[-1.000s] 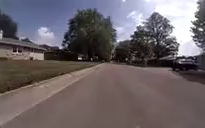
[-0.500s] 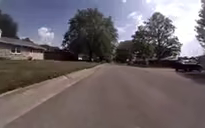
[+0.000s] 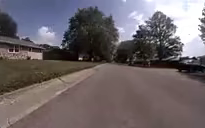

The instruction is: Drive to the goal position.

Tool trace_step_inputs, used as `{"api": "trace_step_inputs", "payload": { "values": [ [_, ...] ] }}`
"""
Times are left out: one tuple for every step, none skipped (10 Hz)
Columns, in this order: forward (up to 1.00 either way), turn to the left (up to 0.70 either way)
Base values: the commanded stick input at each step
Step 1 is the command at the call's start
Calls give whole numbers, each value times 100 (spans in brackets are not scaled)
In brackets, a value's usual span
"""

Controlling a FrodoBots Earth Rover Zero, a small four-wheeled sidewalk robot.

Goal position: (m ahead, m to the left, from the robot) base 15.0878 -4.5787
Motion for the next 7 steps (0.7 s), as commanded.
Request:
{"api": "trace_step_inputs", "payload": {
  "values": [
    [100, 3],
    [100, 3],
    [100, 3],
    [100, 2],
    [100, -11],
    [100, -36],
    [100, -37]
  ]
}}
